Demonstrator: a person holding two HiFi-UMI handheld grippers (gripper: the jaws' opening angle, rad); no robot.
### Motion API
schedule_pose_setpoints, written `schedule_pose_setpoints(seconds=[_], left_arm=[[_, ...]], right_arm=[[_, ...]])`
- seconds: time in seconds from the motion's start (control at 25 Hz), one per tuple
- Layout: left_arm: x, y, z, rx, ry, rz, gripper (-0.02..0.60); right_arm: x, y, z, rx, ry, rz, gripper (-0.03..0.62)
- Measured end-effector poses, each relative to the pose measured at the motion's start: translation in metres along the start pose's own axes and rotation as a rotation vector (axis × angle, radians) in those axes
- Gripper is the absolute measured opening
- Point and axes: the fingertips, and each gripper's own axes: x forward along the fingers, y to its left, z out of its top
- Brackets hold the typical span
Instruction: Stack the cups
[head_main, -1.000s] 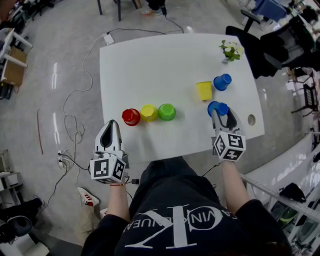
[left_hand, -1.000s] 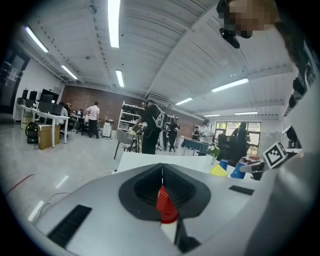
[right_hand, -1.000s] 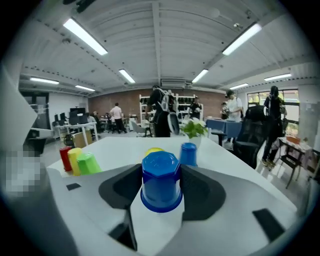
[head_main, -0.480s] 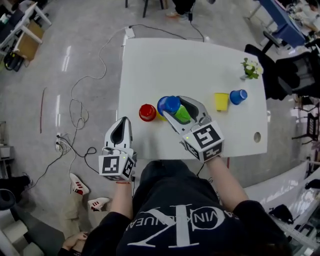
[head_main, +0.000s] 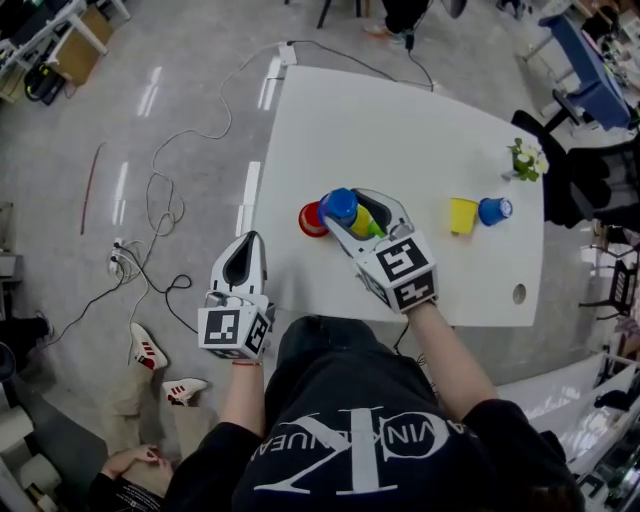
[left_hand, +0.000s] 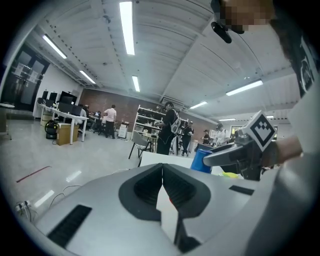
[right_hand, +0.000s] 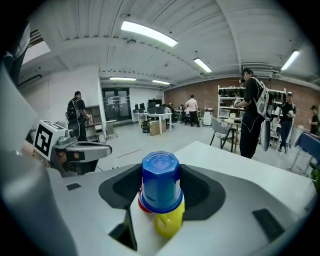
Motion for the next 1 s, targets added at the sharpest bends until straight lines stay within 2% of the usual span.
schedule_pose_setpoints(seconds=[0.2, 0.28, 0.4, 0.48, 0.56, 0.68, 0.76, 0.84, 0.92, 1.0], left_arm=[[0.002, 0.002, -0.002, -0.008, 0.004, 0.0, 0.005], [0.004, 0.002, -0.002, -0.008, 0.007, -0.006, 0.005], [0.009, 0.001, -0.001, -0.004, 0.009, -0.008, 0.005], [0.012, 0.0, 0.0, -0.002, 0.009, -0.009, 0.005], [0.016, -0.001, 0.002, 0.001, 0.01, -0.016, 0.005], [0.022, -0.006, 0.004, 0.01, 0.013, -0.033, 0.005], [0.026, -0.01, 0.005, 0.02, 0.02, -0.046, 0.005], [0.029, -0.013, 0.004, 0.027, 0.03, -0.057, 0.005], [0.03, -0.015, 0.003, 0.029, 0.039, -0.063, 0.005], [0.031, -0.016, 0.004, 0.029, 0.047, -0.063, 0.005]], right_arm=[[0.002, 0.004, -0.002, -0.043, 0.01, 0.004, 0.256], [-0.002, 0.007, -0.002, -0.043, 0.002, 0.021, 0.308], [-0.018, 0.005, 0.004, -0.013, -0.04, 0.018, 0.327], [-0.037, -0.006, 0.005, 0.031, -0.078, -0.022, 0.324], [-0.063, -0.029, 0.002, 0.102, -0.124, -0.111, 0.313], [-0.112, -0.088, -0.029, 0.234, -0.16, -0.349, 0.281], [-0.143, -0.13, -0.07, 0.315, -0.117, -0.521, 0.281], [-0.164, -0.161, -0.116, 0.367, -0.029, -0.644, 0.283], [-0.171, -0.178, -0.154, 0.414, 0.052, -0.69, 0.313], [-0.168, -0.187, -0.174, 0.47, 0.084, -0.68, 0.325]])
